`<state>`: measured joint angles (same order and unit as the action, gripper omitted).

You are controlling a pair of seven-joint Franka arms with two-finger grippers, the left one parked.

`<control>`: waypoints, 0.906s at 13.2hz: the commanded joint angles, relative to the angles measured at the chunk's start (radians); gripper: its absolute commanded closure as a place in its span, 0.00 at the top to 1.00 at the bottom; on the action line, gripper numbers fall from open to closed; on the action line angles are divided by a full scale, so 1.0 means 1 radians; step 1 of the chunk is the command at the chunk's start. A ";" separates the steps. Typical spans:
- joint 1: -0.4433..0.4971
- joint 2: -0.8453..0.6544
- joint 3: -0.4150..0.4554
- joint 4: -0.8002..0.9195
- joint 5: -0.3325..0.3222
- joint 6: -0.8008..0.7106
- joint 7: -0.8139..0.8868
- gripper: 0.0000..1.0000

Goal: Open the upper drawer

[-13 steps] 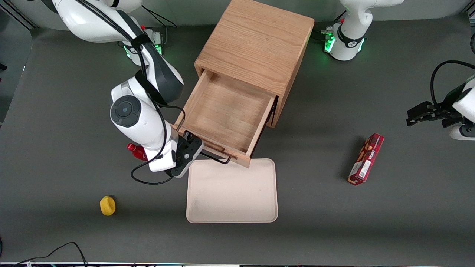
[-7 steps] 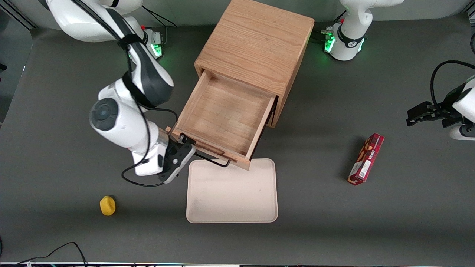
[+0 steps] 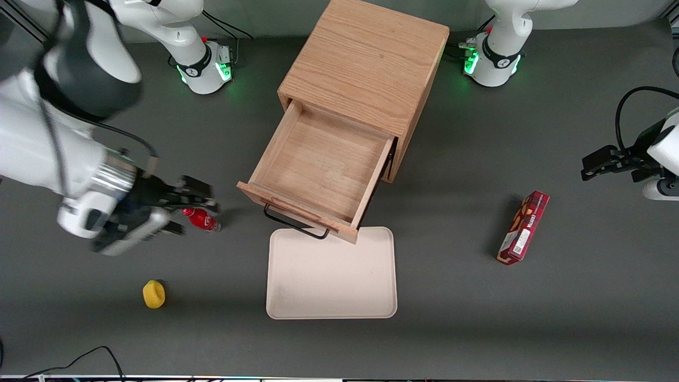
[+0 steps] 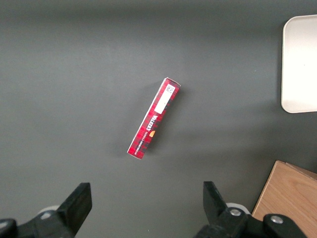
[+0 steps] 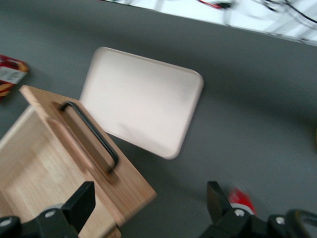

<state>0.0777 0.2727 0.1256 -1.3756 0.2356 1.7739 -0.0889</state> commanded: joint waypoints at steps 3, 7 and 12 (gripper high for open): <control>-0.079 -0.197 -0.009 -0.137 -0.214 -0.183 0.294 1.00; -0.124 -0.270 -0.009 -0.232 -0.225 -0.179 0.284 1.00; -0.119 -0.274 -0.001 -0.234 -0.222 -0.177 0.319 1.00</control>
